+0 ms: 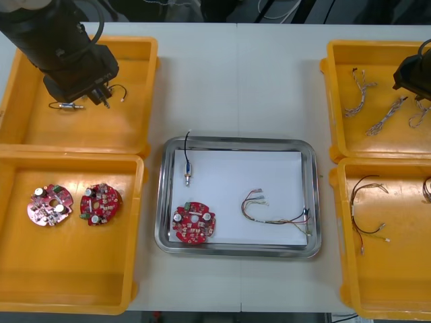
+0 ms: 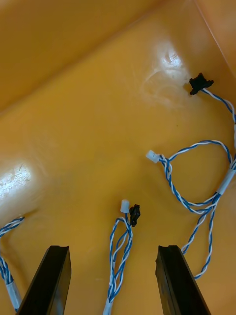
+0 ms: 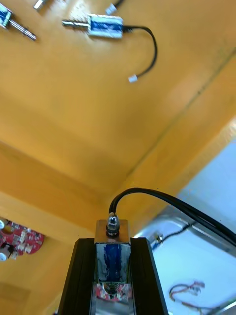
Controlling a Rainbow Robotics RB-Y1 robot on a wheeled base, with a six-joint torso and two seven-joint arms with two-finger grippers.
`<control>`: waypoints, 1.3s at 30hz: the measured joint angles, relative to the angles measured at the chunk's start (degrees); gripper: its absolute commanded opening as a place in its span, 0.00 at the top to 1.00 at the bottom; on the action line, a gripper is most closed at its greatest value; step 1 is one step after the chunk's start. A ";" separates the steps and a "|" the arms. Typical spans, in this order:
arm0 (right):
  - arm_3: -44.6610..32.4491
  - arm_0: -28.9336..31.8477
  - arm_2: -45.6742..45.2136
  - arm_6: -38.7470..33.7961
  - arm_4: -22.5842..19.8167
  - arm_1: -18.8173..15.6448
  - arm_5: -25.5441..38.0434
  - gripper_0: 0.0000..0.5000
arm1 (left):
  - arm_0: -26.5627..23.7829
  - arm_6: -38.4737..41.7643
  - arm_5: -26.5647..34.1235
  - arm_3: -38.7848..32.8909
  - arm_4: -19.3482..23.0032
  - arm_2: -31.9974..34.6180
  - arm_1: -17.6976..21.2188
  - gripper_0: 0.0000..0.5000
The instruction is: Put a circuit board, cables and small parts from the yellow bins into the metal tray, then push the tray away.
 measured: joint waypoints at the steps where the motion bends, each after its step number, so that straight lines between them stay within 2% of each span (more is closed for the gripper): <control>1: 0.00 -0.03 -0.19 0.02 0.00 -0.09 0.84 0.00 | 0.03 0.00 0.24 -0.94 0.60 0.00 0.16 1.00; 8: -1.16 -0.19 -1.40 0.04 -0.01 -0.86 8.81 0.00 | 0.10 -0.29 2.11 -6.42 5.15 0.00 1.10 1.00; 12: -5.01 -0.09 -1.85 0.04 -0.59 -0.99 14.59 0.00 | 0.20 -1.55 2.29 -9.46 6.16 0.00 1.21 1.00; 20: -13.23 1.06 -3.73 0.04 -1.73 -1.00 21.78 0.00 | 0.35 -3.65 2.33 -12.36 7.42 -0.94 1.34 1.00; 25: -15.91 2.74 -3.75 0.04 -3.14 -1.02 22.60 0.00 | 0.37 -4.88 2.34 -13.20 7.45 -2.06 1.50 1.00; 33: -16.89 4.80 -3.75 0.03 -3.32 -1.01 21.56 0.00 | 2.28 -14.62 2.35 -16.71 7.27 -2.22 1.65 1.00; 39: -15.78 5.03 -3.75 -0.40 -3.33 -0.88 19.60 0.00 | 3.77 -14.84 2.36 -19.17 6.60 -2.22 1.79 1.00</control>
